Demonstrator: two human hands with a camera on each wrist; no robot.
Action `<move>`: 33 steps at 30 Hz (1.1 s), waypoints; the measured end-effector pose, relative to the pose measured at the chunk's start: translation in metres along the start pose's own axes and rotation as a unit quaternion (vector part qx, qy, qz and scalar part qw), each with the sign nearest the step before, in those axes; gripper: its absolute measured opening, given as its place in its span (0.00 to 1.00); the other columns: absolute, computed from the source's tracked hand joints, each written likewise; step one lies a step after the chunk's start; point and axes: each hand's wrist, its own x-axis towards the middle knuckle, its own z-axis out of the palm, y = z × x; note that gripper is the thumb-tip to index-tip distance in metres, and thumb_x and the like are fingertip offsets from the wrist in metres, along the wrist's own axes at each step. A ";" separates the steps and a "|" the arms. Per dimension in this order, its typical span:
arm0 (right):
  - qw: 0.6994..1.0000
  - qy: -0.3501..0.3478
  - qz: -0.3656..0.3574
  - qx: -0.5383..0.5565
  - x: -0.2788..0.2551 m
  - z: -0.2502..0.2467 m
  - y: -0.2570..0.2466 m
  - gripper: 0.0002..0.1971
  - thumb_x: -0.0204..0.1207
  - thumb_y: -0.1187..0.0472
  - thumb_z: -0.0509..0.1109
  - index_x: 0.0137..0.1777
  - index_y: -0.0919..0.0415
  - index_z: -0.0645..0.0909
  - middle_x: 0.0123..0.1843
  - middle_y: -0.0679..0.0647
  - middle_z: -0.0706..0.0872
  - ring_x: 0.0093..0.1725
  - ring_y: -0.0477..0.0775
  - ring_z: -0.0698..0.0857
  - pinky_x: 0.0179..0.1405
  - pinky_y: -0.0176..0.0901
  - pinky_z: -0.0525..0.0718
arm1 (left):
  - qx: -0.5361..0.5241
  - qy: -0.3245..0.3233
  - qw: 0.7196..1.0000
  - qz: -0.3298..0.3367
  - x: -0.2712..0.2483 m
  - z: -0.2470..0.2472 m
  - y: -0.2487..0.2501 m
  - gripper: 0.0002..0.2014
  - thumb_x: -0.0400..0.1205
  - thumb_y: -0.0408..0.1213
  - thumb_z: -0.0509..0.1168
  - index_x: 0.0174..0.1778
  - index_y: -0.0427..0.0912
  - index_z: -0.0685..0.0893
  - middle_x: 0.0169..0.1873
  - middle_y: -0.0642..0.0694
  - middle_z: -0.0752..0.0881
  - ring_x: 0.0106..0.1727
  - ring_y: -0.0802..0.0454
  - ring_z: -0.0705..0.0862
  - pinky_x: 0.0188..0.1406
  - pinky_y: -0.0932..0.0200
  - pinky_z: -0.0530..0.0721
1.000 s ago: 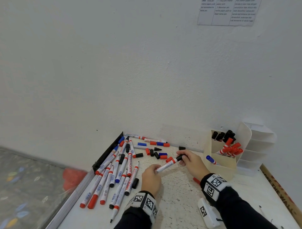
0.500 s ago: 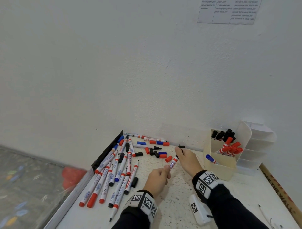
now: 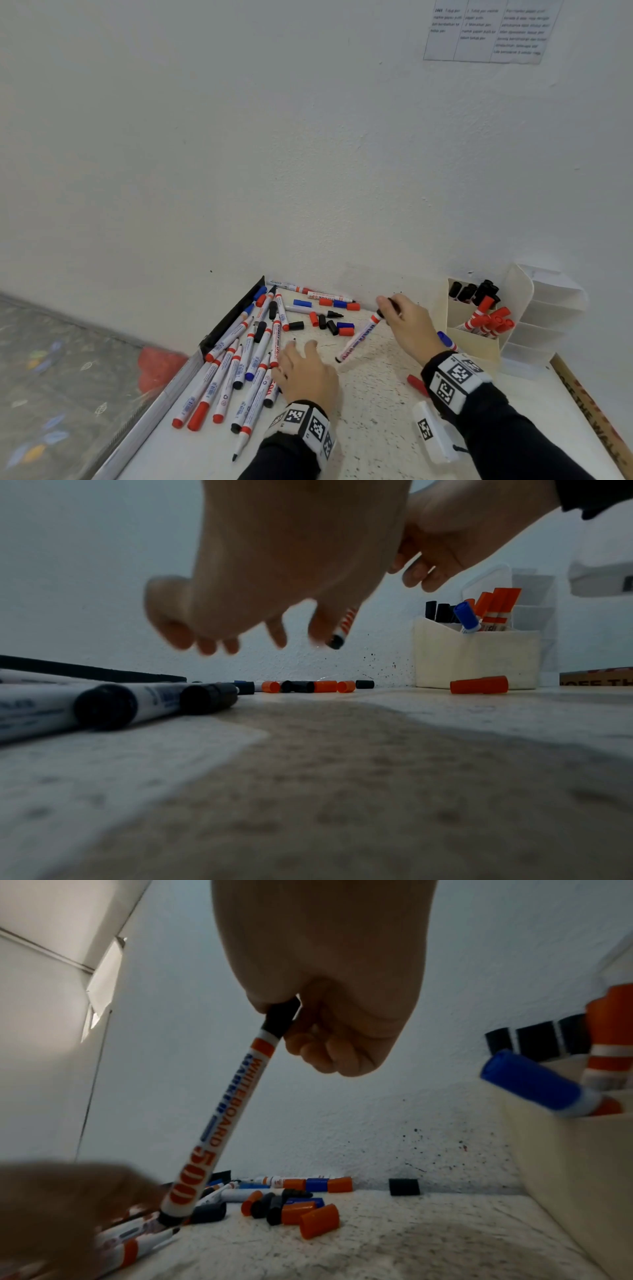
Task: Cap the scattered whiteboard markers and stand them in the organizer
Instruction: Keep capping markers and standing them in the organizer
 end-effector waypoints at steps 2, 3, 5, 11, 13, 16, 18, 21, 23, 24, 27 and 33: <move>1.000 0.023 0.010 0.000 0.003 -0.013 0.005 0.13 0.81 0.51 0.60 0.38 0.57 0.75 0.34 0.52 0.80 0.31 0.49 0.75 0.27 0.29 0.70 | 0.061 -0.039 0.997 -0.023 0.000 0.002 -0.004 0.27 0.82 0.38 0.57 0.78 0.51 0.60 0.79 0.40 0.55 0.80 0.39 0.54 0.79 0.42 0.55; 0.999 0.035 0.013 0.000 0.004 -0.019 0.007 0.13 0.81 0.50 0.60 0.39 0.56 0.75 0.36 0.53 0.81 0.33 0.50 0.76 0.30 0.34 0.72 | 0.078 -0.041 0.996 -0.013 0.001 0.003 -0.005 0.26 0.82 0.37 0.57 0.77 0.50 0.61 0.79 0.39 0.56 0.80 0.39 0.55 0.79 0.43 0.56; 0.998 0.061 0.015 -0.006 0.007 -0.033 0.012 0.12 0.80 0.49 0.60 0.40 0.54 0.76 0.39 0.54 0.83 0.33 0.52 0.78 0.35 0.44 0.77 | 0.060 -0.031 0.997 0.028 0.003 0.003 -0.006 0.26 0.82 0.34 0.59 0.76 0.50 0.64 0.79 0.40 0.58 0.80 0.42 0.57 0.79 0.46 0.59; 0.982 0.186 0.035 0.003 0.009 -0.086 0.014 0.11 0.83 0.56 0.58 0.55 0.62 0.77 0.41 0.53 0.82 0.36 0.55 0.82 0.33 0.41 0.78 | 0.104 -0.013 0.994 0.024 0.001 -0.004 -0.008 0.27 0.82 0.36 0.59 0.78 0.53 0.62 0.79 0.42 0.58 0.80 0.41 0.56 0.79 0.43 0.56; 0.971 0.235 0.040 -0.030 0.012 -0.106 0.021 0.11 0.83 0.59 0.58 0.58 0.65 0.78 0.45 0.54 0.81 0.44 0.58 0.82 0.43 0.45 0.80 | 0.113 -0.030 0.993 0.010 0.000 -0.004 -0.008 0.26 0.83 0.37 0.58 0.77 0.51 0.62 0.76 0.42 0.64 0.77 0.41 0.62 0.76 0.44 0.63; 0.960 0.262 0.061 -0.078 0.016 -0.127 0.037 0.13 0.82 0.63 0.59 0.62 0.69 0.77 0.55 0.62 0.82 0.57 0.64 0.80 0.59 0.51 0.75 | 0.104 -0.035 0.994 0.020 0.000 -0.002 -0.009 0.23 0.83 0.38 0.59 0.75 0.48 0.66 0.72 0.43 0.69 0.75 0.44 0.65 0.75 0.47 0.66; 0.957 0.267 0.071 -0.091 0.017 -0.134 0.049 0.14 0.82 0.64 0.58 0.63 0.70 0.76 0.60 0.67 0.81 0.61 0.66 0.79 0.63 0.54 0.74 | 0.101 -0.030 0.994 0.023 0.001 0.001 -0.009 0.22 0.82 0.39 0.59 0.74 0.48 0.68 0.71 0.44 0.70 0.74 0.45 0.67 0.75 0.48 0.67; 0.957 0.274 0.071 -0.064 0.020 -0.136 0.062 0.13 0.82 0.64 0.58 0.63 0.66 0.76 0.60 0.66 0.82 0.61 0.65 0.81 0.65 0.61 0.77 | 0.088 -0.031 0.995 0.026 0.001 0.002 -0.006 0.21 0.83 0.38 0.58 0.73 0.49 0.70 0.72 0.47 0.70 0.74 0.48 0.67 0.78 0.43 0.61; 0.955 0.283 0.065 -0.065 0.022 -0.134 0.063 0.13 0.82 0.64 0.58 0.63 0.65 0.76 0.59 0.65 0.82 0.59 0.64 0.82 0.64 0.62 0.78 | 0.076 -0.042 0.996 0.027 0.002 0.000 -0.004 0.23 0.82 0.36 0.60 0.74 0.52 0.68 0.75 0.49 0.68 0.76 0.50 0.65 0.78 0.36 0.52; 0.954 0.283 0.062 -0.074 0.023 -0.132 0.063 0.13 0.82 0.65 0.58 0.63 0.66 0.76 0.59 0.66 0.82 0.59 0.65 0.82 0.65 0.60 0.78 | 0.071 -0.045 0.996 0.026 0.002 0.000 -0.002 0.25 0.81 0.35 0.61 0.75 0.53 0.67 0.75 0.50 0.67 0.77 0.50 0.64 0.78 0.36 0.52; 0.959 0.241 0.070 -0.133 0.027 -0.125 0.062 0.15 0.82 0.66 0.58 0.66 0.67 0.76 0.63 0.68 0.76 0.64 0.66 0.76 0.68 0.55 0.71 | 0.063 -0.044 0.997 0.012 0.002 -0.002 -0.001 0.25 0.81 0.34 0.60 0.75 0.53 0.67 0.73 0.48 0.67 0.74 0.49 0.66 0.75 0.40 0.59; 0.946 0.276 0.067 -0.157 0.039 -0.120 0.069 0.09 0.80 0.67 0.61 0.58 0.66 0.77 0.55 0.66 0.82 0.55 0.65 0.80 0.55 0.50 0.76 | 0.072 -0.044 0.996 0.007 0.003 0.001 -0.001 0.18 0.85 0.40 0.53 0.72 0.50 0.71 0.69 0.48 0.71 0.71 0.50 0.69 0.72 0.44 0.64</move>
